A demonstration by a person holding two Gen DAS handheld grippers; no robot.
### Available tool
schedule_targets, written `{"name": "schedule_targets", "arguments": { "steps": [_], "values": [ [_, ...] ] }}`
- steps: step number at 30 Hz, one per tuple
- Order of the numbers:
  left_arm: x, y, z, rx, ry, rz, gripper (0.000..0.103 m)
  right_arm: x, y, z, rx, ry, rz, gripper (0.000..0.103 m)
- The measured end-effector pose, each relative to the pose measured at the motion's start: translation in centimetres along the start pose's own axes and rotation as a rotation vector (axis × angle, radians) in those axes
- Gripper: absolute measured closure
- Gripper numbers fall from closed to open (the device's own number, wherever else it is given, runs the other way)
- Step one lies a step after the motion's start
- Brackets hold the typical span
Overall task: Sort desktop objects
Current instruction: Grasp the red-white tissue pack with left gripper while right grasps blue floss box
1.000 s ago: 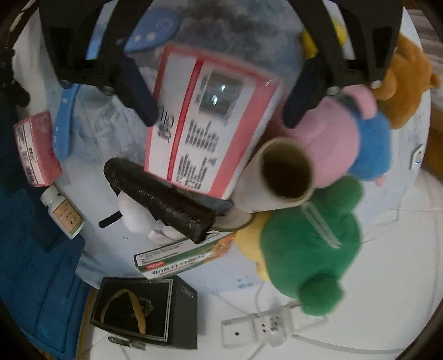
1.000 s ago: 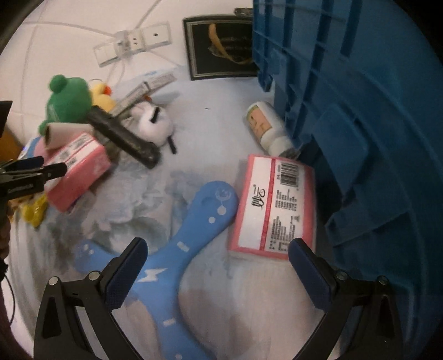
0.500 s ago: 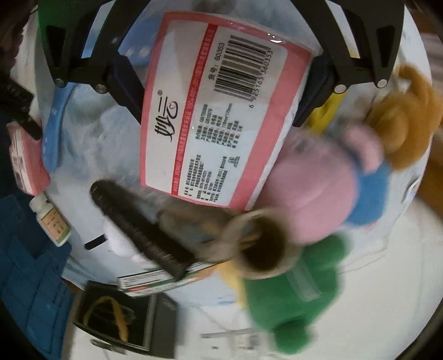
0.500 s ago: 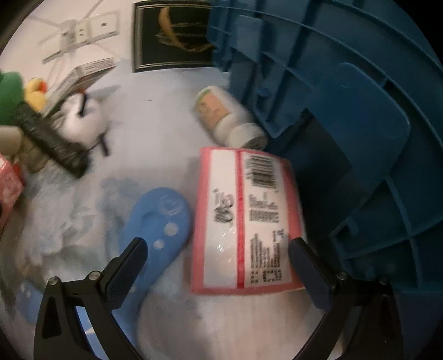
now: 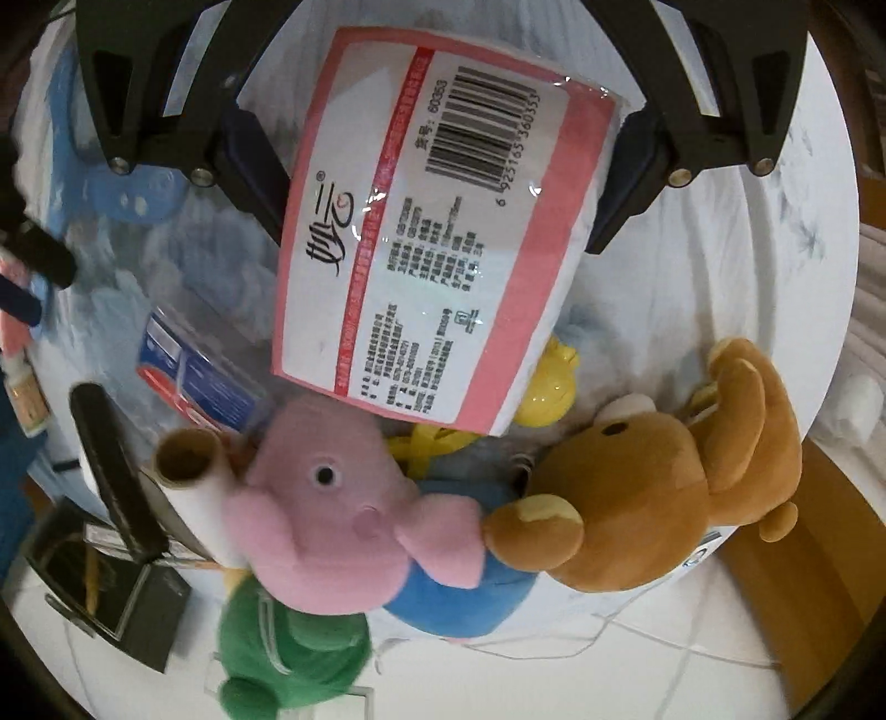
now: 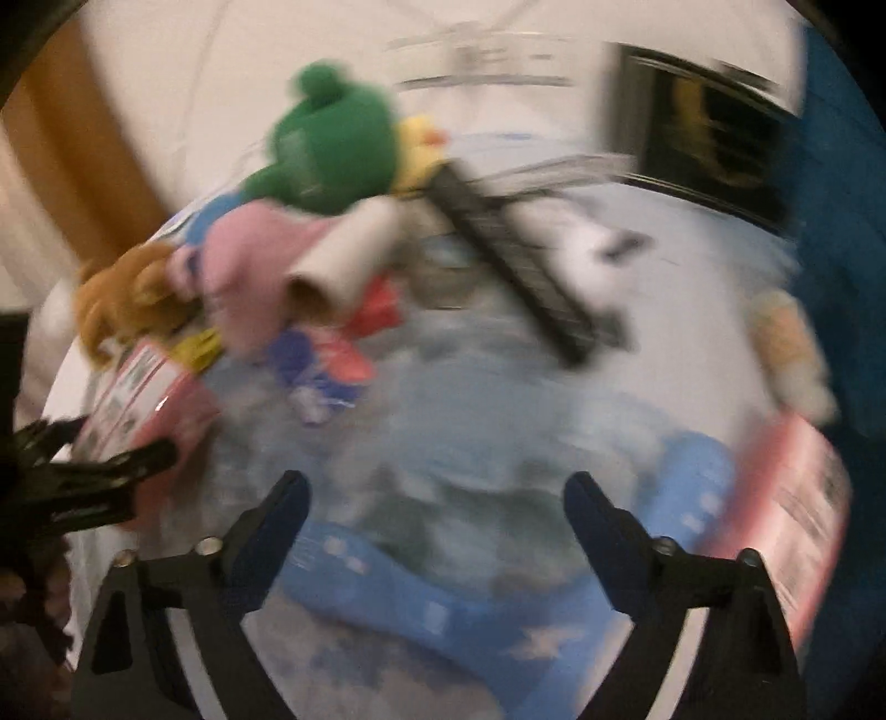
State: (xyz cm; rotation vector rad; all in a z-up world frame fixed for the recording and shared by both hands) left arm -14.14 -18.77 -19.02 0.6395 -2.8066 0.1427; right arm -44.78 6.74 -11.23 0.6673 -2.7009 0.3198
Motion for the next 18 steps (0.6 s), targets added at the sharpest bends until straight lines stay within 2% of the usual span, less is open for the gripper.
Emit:
{"name": "schedule_targets", "arguments": {
  "steps": [1, 3, 12, 15, 18],
  "values": [
    [0.3, 0.0, 0.2, -0.002, 0.004, 0.002, 0.004, 0.6, -0.9, 1.0, 0.018, -0.013, -0.034, 0.028],
    [0.7, 0.3, 0.7, -0.001, 0.006, 0.011, 0.004, 1.7, -2.4, 2.4, 0.032, -0.036, -0.076, 0.034],
    [2.0, 0.7, 2.2, 0.044, 0.028, 0.052, 0.006, 5.1, -4.8, 7.6, 0.059, -0.097, -0.193, 0.032],
    [1.9, 0.5, 2.0, 0.038, 0.031, 0.057, 0.006, 5.5, -4.9, 8.2, 0.070, -0.104, -0.195, 0.033],
    [1.5, 0.4, 1.7, 0.027, 0.018, 0.058, 0.006, 5.3, -5.4, 8.4, 0.045, -0.117, -0.223, 0.036]
  ]
}}
Point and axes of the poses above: each gripper's, at about its wrist camera, not at the fingertips, and z roughly the way its jaws point, y to its right, x to its top, the point moved 2 cm from there along z, roughly the way its jaws point, and after that the axes turned 8 degrees about -y, right-handed, at the moved point
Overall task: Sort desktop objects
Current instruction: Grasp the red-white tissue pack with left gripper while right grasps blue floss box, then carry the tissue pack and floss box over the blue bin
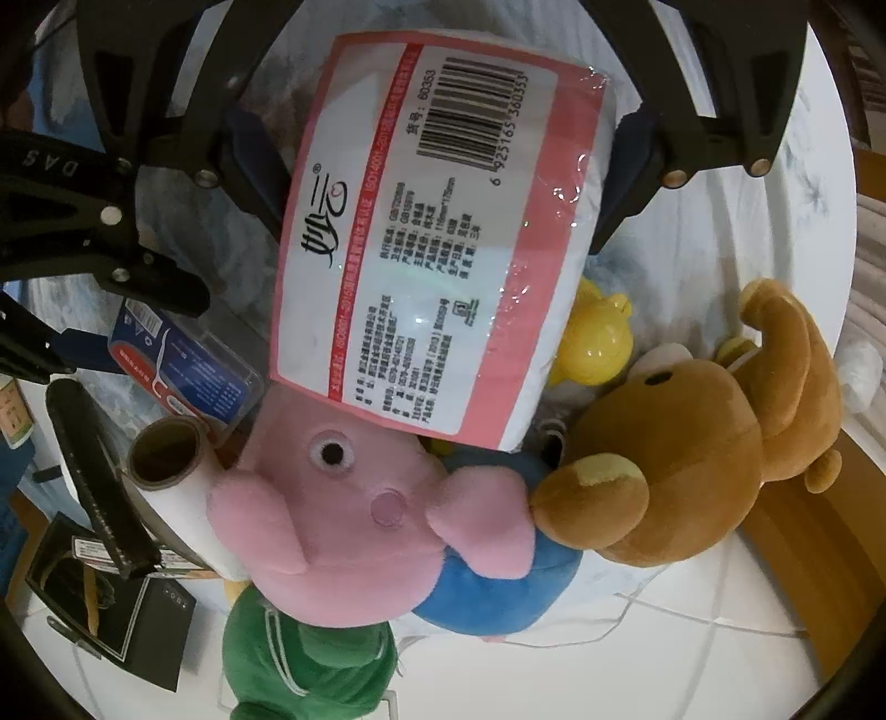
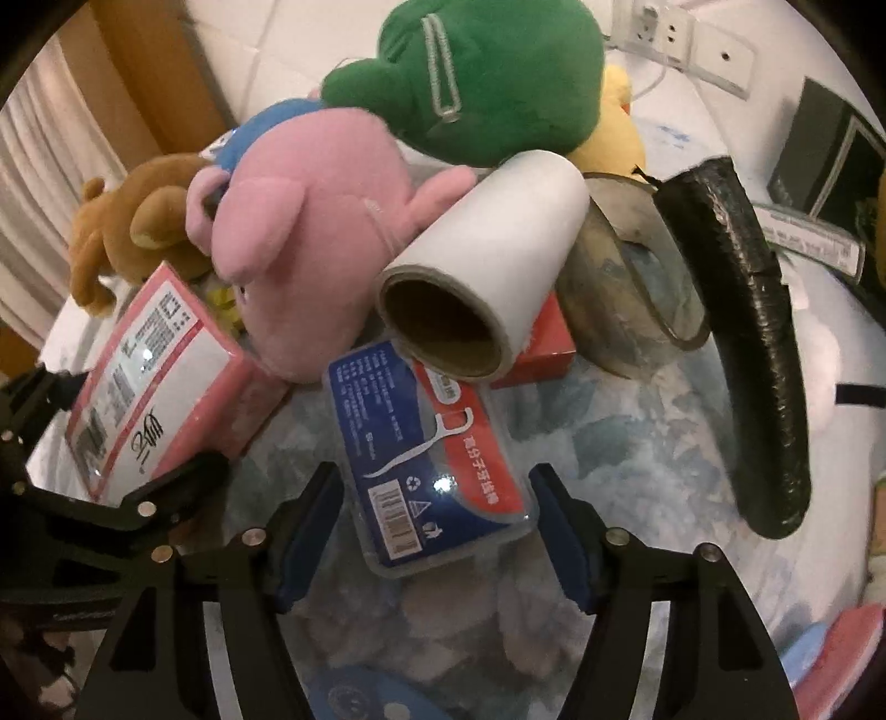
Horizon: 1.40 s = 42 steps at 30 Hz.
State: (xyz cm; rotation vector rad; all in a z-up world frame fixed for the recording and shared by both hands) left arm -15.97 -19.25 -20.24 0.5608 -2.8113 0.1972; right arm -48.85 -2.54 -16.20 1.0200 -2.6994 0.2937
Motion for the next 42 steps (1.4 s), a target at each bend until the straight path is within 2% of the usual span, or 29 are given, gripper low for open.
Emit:
{"name": "schedule_targets", "arguments": {
  "steps": [10, 15, 16, 17, 19, 22, 31, 42],
  "values": [
    [-3.9, 2.0, -3.8, -0.046, 0.018, 0.066, 0.007, -5.0, -0.4, -5.4, -0.042, 0.014, 0.053, 0.037],
    [-5.7, 3.7, -7.3, -0.075, 0.071, 0.120, 0.007, -8.0, 0.2, -9.9, -0.076, 0.068, 0.094, 0.037],
    [-6.1, 4.1, -8.4, -0.077, 0.093, 0.133, 0.007, -8.0, 0.1, -10.9, -0.085, 0.086, 0.101, 0.037],
    [-6.0, 6.2, -9.1, -0.079, 0.108, 0.141, 0.007, -8.6, 0.1, -12.1, -0.094, 0.103, 0.104, 0.037],
    [-5.3, 7.4, -10.6, -0.090, 0.140, 0.159, 0.007, -9.6, 0.0, -14.4, -0.123, 0.144, 0.111, 0.037],
    [-5.9, 9.4, -13.3, -0.114, 0.198, 0.196, 0.007, -10.9, -0.8, -17.7, -0.163, 0.207, 0.136, 0.037],
    [-8.2, 15.1, -23.3, -0.220, 0.385, 0.326, 0.006, -18.2, -0.8, -29.7, -0.300, 0.444, 0.239, 0.036],
    [-10.5, 24.3, -34.2, -0.357, 0.587, 0.467, 0.006, -26.5, 1.4, -41.1, -0.478, 0.673, 0.363, 0.037]
  ]
}}
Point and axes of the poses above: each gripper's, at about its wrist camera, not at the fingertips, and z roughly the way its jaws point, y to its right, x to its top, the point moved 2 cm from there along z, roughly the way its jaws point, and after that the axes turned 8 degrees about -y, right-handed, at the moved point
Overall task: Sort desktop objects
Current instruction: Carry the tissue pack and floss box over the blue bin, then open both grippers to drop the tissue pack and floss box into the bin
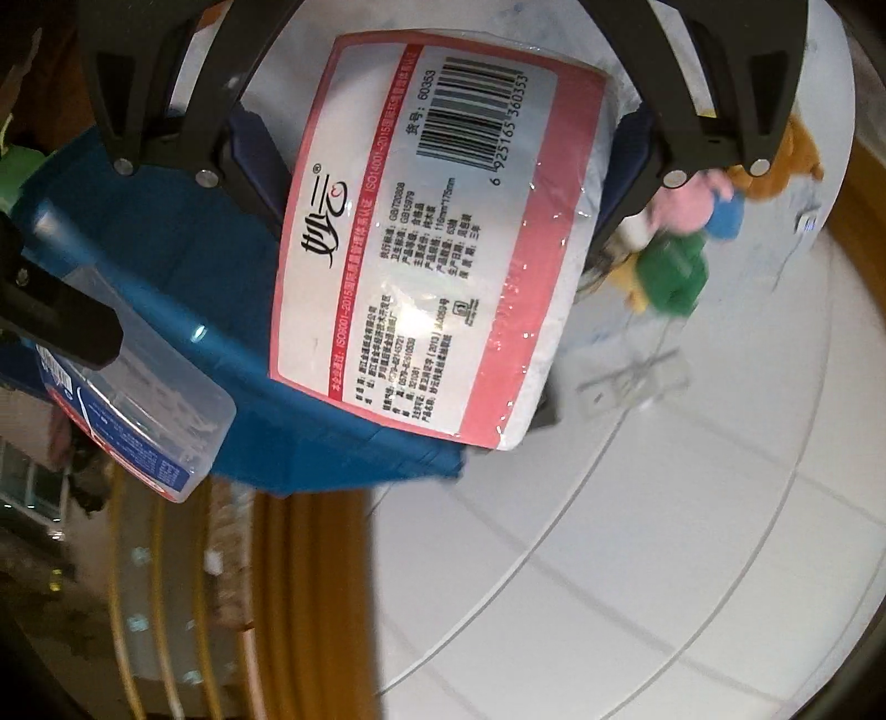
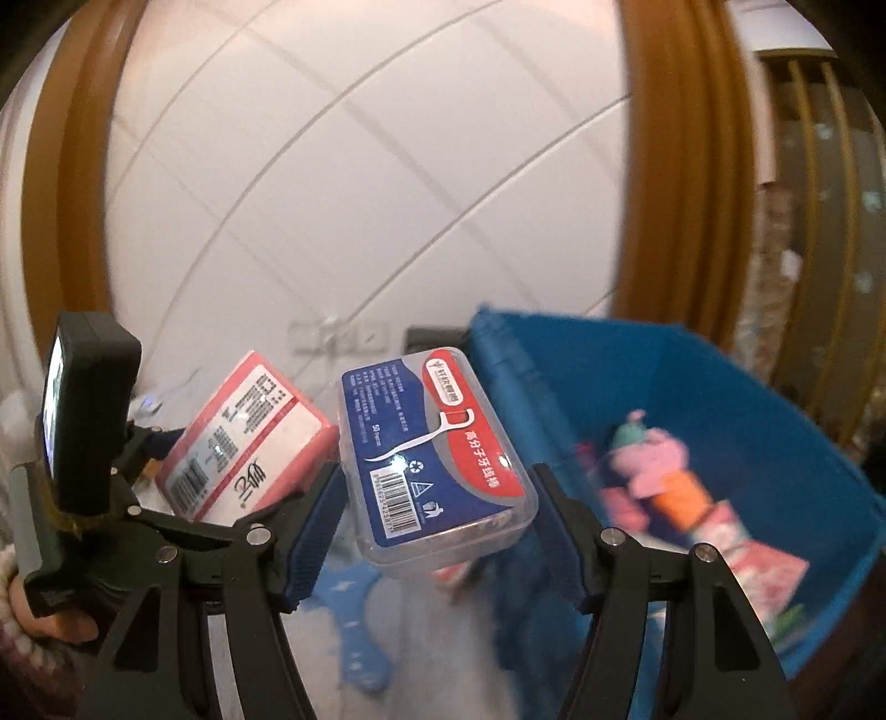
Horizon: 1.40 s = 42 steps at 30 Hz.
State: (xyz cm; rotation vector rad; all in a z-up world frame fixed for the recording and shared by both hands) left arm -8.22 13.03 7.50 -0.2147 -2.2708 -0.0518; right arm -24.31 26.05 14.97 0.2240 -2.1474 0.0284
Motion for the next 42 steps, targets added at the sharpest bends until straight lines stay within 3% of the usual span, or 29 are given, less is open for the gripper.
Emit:
{"name": "schedule_targets", "arguments": {
  "steps": [4, 10, 15, 20, 28, 42],
  "values": [
    [2.8, 4.2, -1.0, -0.051, 0.058, 0.038, 0.006, 0.5, 3.8, -2.7, -0.078, 0.065, 0.032, 0.037],
    [6.3, 10.5, -0.9, -0.108, 0.091, 0.094, 0.006, 0.2, 10.5, -4.0, -0.177, 0.094, 0.112, 0.036],
    [8.6, 16.0, 0.7, -0.146, 0.087, 0.152, 0.006, -1.0, 16.6, -4.0, -0.246, 0.064, 0.172, 0.036],
    [10.0, 20.5, 2.9, -0.164, 0.036, 0.189, 0.006, -2.3, 21.6, -2.5, -0.251, 0.009, 0.213, 0.036],
    [9.7, 23.4, 4.7, -0.151, -0.024, 0.201, 0.006, -3.4, 26.4, -0.3, -0.218, -0.052, 0.228, 0.036],
    [9.4, 23.0, 4.7, -0.083, -0.014, 0.195, 0.005, -4.7, 27.5, 2.3, -0.169, -0.174, 0.204, 0.036]
  ]
}}
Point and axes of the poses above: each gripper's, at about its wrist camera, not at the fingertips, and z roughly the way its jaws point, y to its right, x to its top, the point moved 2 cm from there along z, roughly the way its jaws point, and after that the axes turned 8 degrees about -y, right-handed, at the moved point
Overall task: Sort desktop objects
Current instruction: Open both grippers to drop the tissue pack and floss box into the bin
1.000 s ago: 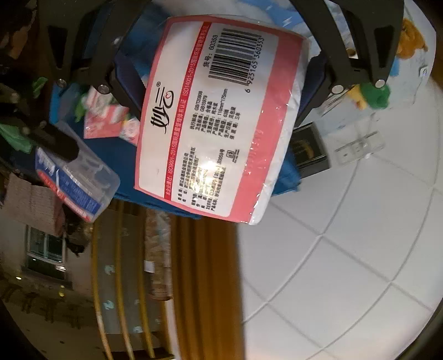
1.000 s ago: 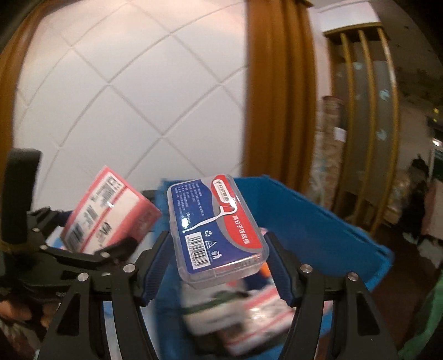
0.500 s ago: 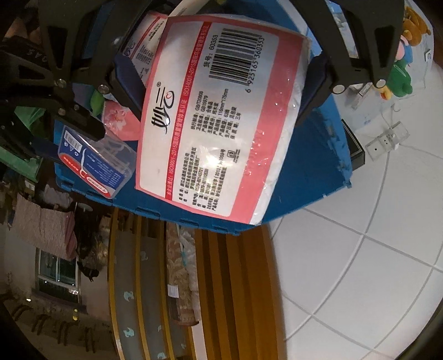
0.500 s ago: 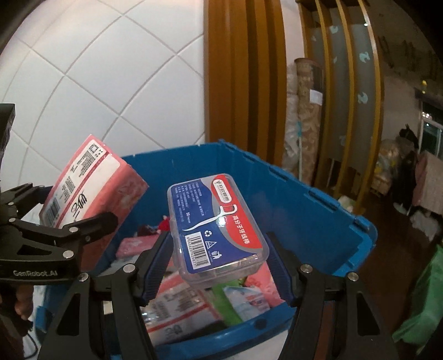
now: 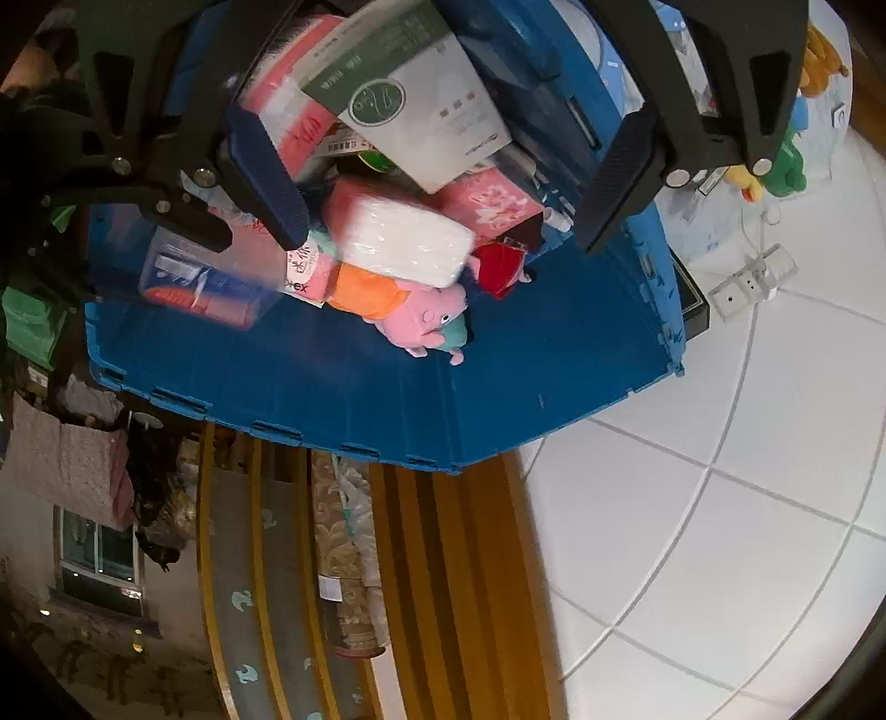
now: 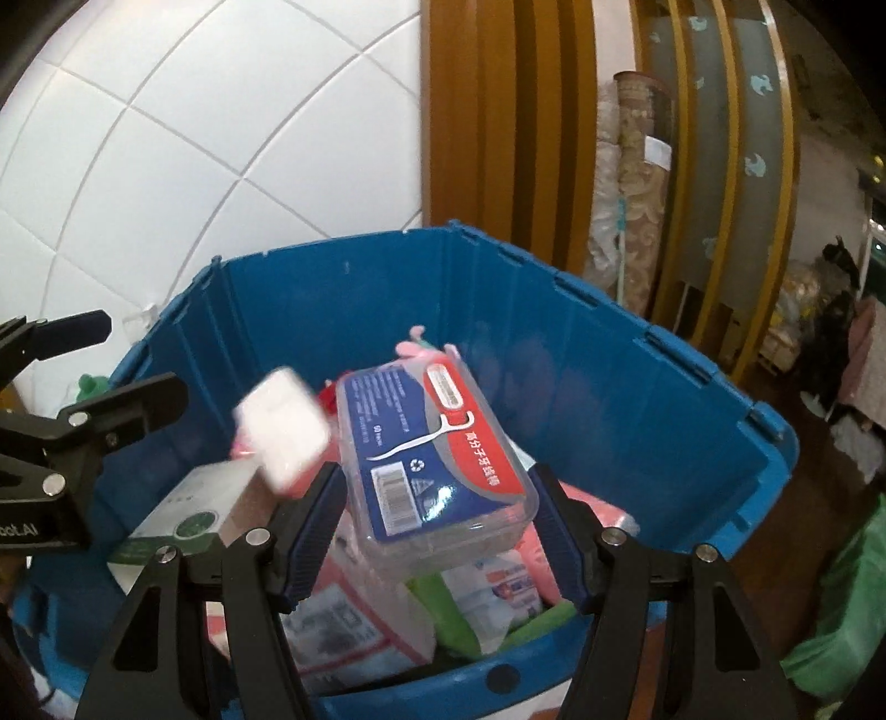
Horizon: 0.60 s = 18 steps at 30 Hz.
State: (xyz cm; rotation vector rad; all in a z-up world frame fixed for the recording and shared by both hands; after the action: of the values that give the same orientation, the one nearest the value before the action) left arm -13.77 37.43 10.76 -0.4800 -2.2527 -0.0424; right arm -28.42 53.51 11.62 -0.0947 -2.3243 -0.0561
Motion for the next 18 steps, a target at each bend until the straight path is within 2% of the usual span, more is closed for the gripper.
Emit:
{"name": "schedule_targets", "arguments": {
  "steps": [5, 9, 11, 14, 18],
  "values": [
    [-0.4, -0.4, 0.1, -0.003, -0.006, -0.019, 0.005, -0.4, -0.6, 0.2, 0.014, -0.013, -0.018, 0.036],
    [-0.5, -0.6, -0.5, -0.010, 0.007, -0.025, 0.005, -0.5, -0.8, 0.1, 0.012, -0.019, -0.021, 0.017],
    [-0.6, -0.8, -0.8, -0.014, 0.015, -0.030, 0.005, -0.6, -0.8, -0.3, 0.006, -0.012, -0.021, 0.014],
    [-0.8, -1.2, -1.4, -0.020, 0.038, -0.046, 0.005, -0.6, -0.8, -0.7, -0.005, -0.005, -0.025, 0.001],
    [-1.1, -2.1, -2.6, 0.004, 0.110, -0.099, 0.005, -0.4, -1.2, -1.4, -0.021, 0.005, -0.033, 0.000]
  ]
}}
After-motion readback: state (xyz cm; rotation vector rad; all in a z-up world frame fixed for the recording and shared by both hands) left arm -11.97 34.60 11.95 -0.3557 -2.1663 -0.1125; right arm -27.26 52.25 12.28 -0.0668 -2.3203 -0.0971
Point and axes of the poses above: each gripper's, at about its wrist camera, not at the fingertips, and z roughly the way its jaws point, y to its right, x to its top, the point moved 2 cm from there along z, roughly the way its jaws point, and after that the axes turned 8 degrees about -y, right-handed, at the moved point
